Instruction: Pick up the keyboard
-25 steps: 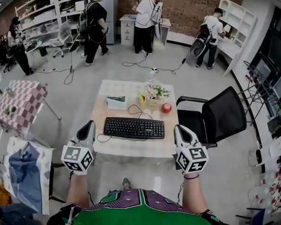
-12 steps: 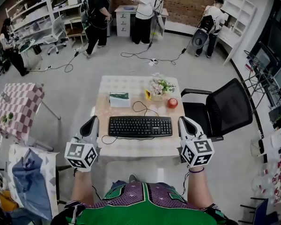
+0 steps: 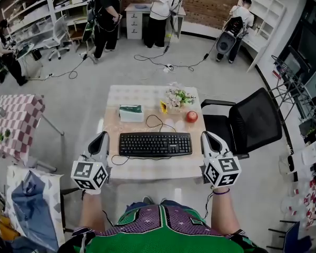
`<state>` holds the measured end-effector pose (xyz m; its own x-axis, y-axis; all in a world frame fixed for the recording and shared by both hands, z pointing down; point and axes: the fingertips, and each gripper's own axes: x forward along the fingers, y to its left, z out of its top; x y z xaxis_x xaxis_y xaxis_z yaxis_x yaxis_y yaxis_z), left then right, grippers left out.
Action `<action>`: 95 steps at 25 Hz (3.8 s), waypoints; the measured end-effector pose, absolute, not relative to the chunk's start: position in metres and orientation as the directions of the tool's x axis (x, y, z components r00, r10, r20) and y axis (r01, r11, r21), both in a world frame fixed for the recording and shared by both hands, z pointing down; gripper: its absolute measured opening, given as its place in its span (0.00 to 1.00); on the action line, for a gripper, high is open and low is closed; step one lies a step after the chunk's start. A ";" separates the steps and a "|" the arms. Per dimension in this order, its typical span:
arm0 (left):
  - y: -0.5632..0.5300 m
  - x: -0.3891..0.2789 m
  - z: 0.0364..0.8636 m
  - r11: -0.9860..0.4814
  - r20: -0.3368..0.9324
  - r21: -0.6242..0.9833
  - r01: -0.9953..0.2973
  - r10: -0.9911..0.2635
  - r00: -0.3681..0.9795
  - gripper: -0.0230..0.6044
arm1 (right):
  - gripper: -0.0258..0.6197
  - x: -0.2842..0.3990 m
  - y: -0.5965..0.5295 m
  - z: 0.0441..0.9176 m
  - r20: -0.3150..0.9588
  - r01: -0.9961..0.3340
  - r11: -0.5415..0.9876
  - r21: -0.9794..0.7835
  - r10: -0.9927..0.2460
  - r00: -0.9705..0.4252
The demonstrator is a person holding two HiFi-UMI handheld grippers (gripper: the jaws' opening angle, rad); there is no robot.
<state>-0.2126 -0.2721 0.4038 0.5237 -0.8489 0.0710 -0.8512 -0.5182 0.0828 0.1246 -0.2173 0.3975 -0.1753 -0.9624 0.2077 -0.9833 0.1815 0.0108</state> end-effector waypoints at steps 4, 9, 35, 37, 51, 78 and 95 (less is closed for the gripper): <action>-0.282 -0.207 0.402 -0.512 0.064 0.077 -0.855 -0.854 0.517 0.07 | 0.04 0.133 -0.227 0.398 0.202 -0.984 0.180 0.008 -0.964 -0.174; -0.294 -0.200 0.391 -0.494 0.043 0.083 -0.866 -0.866 0.498 0.07 | 0.04 0.146 -0.245 0.388 0.170 -0.981 0.196 0.012 -0.967 -0.191; -0.325 -0.165 0.476 -0.518 0.248 0.149 -0.842 -0.805 0.539 0.45 | 0.46 0.158 -0.297 0.475 0.297 -0.936 0.319 -0.149 -0.889 -0.350; -0.327 -0.165 0.491 -0.511 0.281 0.159 -0.845 -0.797 0.534 0.45 | 0.46 0.159 -0.298 0.491 0.331 -0.935 0.314 -0.163 -0.876 -0.351; -0.351 -0.163 0.581 -0.461 0.432 0.228 -0.858 -0.742 0.513 0.45 | 0.46 0.173 -0.314 0.588 0.523 -0.932 0.297 -0.207 -0.771 -0.362; -0.372 -0.190 0.764 -0.301 0.729 0.257 -0.918 -0.563 0.389 0.45 | 0.46 0.204 -0.320 0.772 0.764 -0.930 0.107 -0.351 -0.542 -0.350; -0.383 -0.196 0.791 -0.280 0.765 0.372 -0.885 -0.448 0.464 0.46 | 0.46 0.196 -0.327 0.793 0.769 -0.905 0.078 -0.418 -0.499 -0.399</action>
